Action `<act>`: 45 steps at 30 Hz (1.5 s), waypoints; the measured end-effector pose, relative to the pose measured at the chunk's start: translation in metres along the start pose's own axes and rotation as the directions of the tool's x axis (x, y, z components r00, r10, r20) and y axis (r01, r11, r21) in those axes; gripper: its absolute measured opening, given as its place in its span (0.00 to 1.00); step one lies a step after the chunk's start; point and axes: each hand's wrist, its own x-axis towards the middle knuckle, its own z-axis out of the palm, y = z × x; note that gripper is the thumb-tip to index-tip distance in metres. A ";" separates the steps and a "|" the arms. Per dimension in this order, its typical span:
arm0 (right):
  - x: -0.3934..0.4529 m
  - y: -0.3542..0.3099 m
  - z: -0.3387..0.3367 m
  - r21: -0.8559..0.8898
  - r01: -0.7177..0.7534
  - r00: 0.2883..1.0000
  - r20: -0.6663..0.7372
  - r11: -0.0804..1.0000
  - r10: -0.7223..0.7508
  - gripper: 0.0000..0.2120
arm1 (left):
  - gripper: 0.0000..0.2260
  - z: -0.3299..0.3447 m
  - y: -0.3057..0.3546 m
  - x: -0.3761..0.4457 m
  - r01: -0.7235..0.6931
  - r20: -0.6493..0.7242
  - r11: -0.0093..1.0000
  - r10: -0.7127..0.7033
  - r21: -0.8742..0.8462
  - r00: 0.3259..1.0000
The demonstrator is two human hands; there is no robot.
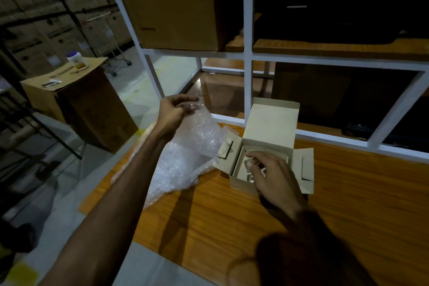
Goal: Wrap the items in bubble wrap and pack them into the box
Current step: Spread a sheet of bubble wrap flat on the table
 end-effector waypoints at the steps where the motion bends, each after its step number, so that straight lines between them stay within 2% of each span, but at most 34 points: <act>1: 0.004 -0.005 -0.001 0.010 0.013 1.000 -0.004 1.000 -0.012 0.13 | 0.11 -0.002 0.006 -0.003 0.010 0.023 0.999 -0.008 -0.053 1.000; 5: 0.022 -0.025 -0.002 0.036 0.050 0.998 -0.031 0.998 -0.049 0.14 | 0.16 -0.007 0.023 -0.013 0.088 0.133 0.969 -0.058 -0.233 0.990; 11: 0.042 -0.049 0.000 0.050 0.147 0.988 -0.056 0.988 -0.144 0.23 | 0.28 -0.009 0.028 -0.024 0.216 0.309 0.937 -0.126 -0.276 0.943; 15: 0.058 -0.065 0.009 -0.043 0.153 0.988 -0.012 0.987 -0.153 0.38 | 0.32 -0.004 0.028 -0.027 0.230 0.387 0.945 -0.126 -0.233 0.913; 17: 0.068 -0.075 0.016 -0.124 0.097 0.995 -0.015 0.988 -0.099 0.47 | 0.33 0.001 0.030 -0.028 0.181 0.428 0.965 -0.083 -0.192 0.900; 19: 0.081 -0.084 0.021 -0.130 0.028 0.998 -0.057 0.991 -0.035 0.51 | 0.33 0.005 0.030 -0.028 0.132 0.462 0.981 -0.051 -0.145 0.885; 21: 0.094 -0.086 0.027 -0.111 0.010 0.996 -0.088 0.994 -0.019 0.44 | 0.31 0.007 0.032 -0.029 0.094 0.477 0.989 -0.027 -0.117 0.878; 24: 0.113 -0.083 0.031 -0.077 -0.015 0.989 -0.148 0.997 0.003 0.17 | 0.30 0.007 0.027 -0.030 -0.018 0.380 0.999 0.030 -0.036 0.925; 26: 0.121 -0.082 0.030 -0.002 -0.025 0.987 -0.157 1.000 0.024 0.10 | 0.31 0.003 0.013 -0.028 -0.119 0.223 0.982 0.085 0.145 0.971; 29: 0.126 -0.083 0.023 0.145 0.050 0.995 -0.098 0.988 -0.036 0.03 | 0.35 -0.006 -0.009 -0.024 -0.203 0.060 0.853 0.199 0.481 0.978; 31: 0.126 -0.085 0.018 0.218 0.097 0.992 -0.101 0.971 -0.077 0.04 | 0.34 -0.013 -0.021 -0.018 -0.170 0.034 0.786 0.187 0.594 0.982; 33: 0.127 -0.086 0.014 0.277 0.093 0.991 -0.123 0.956 -0.060 0.05 | 0.28 -0.018 -0.029 -0.011 -0.132 0.047 0.761 0.133 0.636 0.990; 37: 0.125 -0.086 0.008 0.302 0.134 0.978 -0.191 0.944 -0.078 0.08 | 0.14 -0.016 -0.030 0.002 -0.199 0.087 0.709 0.191 0.676 0.978; 41: 0.119 -0.074 0.002 0.259 0.169 0.954 -0.284 0.951 -0.093 0.12 | 0.10 -0.015 -0.017 0.017 -0.258 0.087 0.645 0.285 0.719 0.954; 45: 0.107 -0.051 -0.008 0.228 0.173 0.935 -0.344 0.958 -0.087 0.12 | 0.08 -0.024 -0.013 0.025 -0.290 0.109 0.604 0.318 0.742 0.942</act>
